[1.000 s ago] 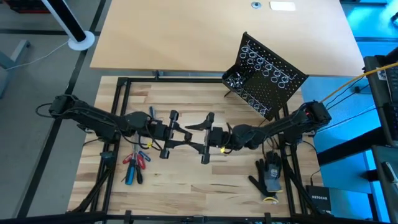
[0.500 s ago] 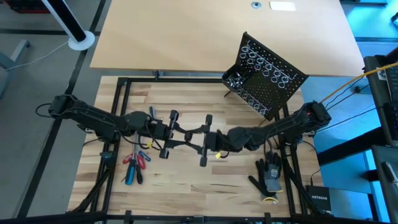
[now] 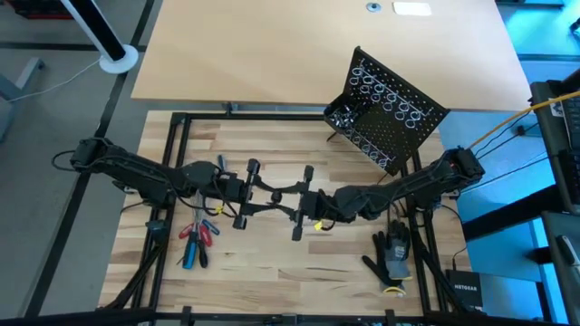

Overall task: Hang tools onto peg board
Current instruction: Hang the top black screwdriver on the black pegboard

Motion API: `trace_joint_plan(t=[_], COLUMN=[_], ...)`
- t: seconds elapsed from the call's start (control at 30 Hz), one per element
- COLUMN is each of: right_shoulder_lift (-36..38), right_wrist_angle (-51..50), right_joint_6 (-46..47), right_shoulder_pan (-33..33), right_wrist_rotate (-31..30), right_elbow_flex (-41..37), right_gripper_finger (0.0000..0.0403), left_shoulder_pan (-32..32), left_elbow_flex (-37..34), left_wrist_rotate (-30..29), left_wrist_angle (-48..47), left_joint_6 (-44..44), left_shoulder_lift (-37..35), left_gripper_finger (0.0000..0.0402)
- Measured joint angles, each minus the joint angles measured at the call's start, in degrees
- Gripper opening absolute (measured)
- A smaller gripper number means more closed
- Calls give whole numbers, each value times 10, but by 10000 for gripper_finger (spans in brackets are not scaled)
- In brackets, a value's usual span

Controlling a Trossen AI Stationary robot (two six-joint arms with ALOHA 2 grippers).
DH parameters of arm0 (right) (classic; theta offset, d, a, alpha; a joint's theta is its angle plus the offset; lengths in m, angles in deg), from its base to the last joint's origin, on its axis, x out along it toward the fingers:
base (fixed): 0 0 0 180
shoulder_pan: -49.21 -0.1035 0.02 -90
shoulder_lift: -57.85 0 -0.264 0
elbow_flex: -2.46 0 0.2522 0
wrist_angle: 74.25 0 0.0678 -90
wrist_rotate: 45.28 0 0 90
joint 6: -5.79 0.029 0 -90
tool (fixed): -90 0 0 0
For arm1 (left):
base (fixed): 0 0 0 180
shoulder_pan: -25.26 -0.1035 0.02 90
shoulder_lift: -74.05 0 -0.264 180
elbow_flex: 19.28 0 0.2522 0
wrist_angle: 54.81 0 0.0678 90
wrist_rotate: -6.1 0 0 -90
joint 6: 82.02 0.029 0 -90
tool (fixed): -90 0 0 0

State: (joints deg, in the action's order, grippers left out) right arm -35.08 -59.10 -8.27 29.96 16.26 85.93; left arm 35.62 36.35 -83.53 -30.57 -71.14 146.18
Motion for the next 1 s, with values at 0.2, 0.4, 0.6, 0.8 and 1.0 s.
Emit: trace_joint_plan(t=[0.2,0.4,0.6,0.8,1.0], right_shoulder_lift=[67,164,247,294,306], right_wrist_angle=[-12,-50,-53,-33,48], right_joint_6=[-76,-137,-213,-265,-364], right_shoulder_pan=[-44,-72,-71,-70,-70], right_wrist_rotate=[-153,-295,-429,-494,-546], right_elbow_flex=[0,0,0,0,3], right_gripper_finger=[130,130,131,132,132], left_shoulder_pan=[1,0,0,0,0], left_elbow_flex=[1,1,1,0,0], left_wrist_rotate=[-60,-99,-102,-102,-103], left_wrist_angle=[-79,-152,-166,-169,-169], left_joint_6=[19,30,30,33,31], left_shoulder_lift=[-43,-93,-107,-106,-105], left_gripper_finger=[196,199,200,200,200])
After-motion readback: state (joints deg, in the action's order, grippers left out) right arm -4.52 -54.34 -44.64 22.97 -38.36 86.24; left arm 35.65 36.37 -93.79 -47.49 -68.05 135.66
